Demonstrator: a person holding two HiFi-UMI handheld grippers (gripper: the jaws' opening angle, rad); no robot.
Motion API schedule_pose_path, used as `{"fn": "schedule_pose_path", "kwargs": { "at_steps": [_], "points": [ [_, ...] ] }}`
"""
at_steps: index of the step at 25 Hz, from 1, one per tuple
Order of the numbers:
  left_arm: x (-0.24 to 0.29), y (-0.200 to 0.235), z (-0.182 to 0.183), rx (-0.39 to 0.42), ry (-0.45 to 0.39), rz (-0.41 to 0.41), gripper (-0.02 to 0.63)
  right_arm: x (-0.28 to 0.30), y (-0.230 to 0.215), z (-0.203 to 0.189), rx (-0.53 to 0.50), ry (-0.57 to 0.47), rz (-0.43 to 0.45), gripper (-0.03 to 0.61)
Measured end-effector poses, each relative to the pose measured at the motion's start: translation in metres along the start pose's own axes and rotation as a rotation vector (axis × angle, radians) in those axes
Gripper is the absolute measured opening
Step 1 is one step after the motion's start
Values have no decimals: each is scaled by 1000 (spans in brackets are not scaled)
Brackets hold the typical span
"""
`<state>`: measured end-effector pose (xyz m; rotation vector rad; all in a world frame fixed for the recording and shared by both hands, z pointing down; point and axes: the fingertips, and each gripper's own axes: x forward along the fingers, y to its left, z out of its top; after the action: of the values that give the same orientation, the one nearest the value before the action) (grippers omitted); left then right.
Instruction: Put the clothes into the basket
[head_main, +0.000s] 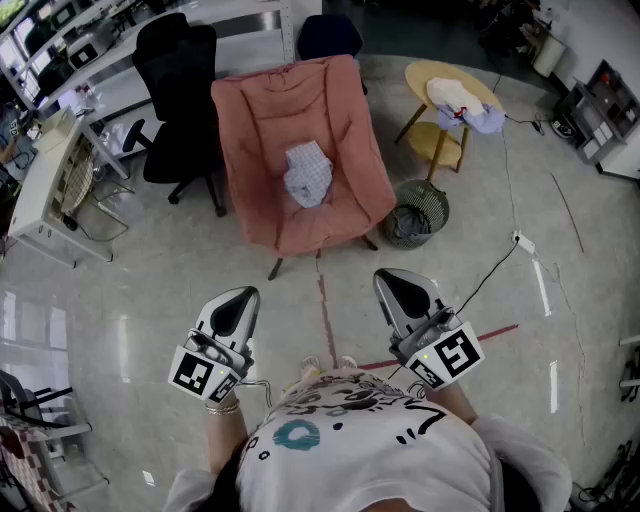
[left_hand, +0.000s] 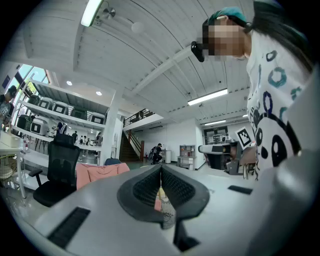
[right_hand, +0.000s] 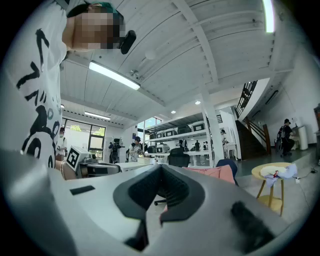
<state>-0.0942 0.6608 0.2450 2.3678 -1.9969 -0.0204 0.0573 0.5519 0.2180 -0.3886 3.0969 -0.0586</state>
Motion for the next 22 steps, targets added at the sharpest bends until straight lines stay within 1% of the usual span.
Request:
{"fn": "schedule_pose_path", "kwargs": {
  "at_steps": [9,11,15,19,22],
  "points": [
    [2,-8,-3,-28,7,12,15,-7,-1,0,-2,18,24,28],
    [7,-10,-2,-32,6,15,15,-9,-7,1,11,16,22,28],
    [20,-17,-3,-30,16,19,15,-18,-24,7,59,-28,21,29],
    [33,-27,-7,-34,27,26,15,-26,-39,0,51,-11,44,31],
    [39,-36,-13,-44,35,32,15,-29,-49,-11,73,10,56,31]
  ]
}}
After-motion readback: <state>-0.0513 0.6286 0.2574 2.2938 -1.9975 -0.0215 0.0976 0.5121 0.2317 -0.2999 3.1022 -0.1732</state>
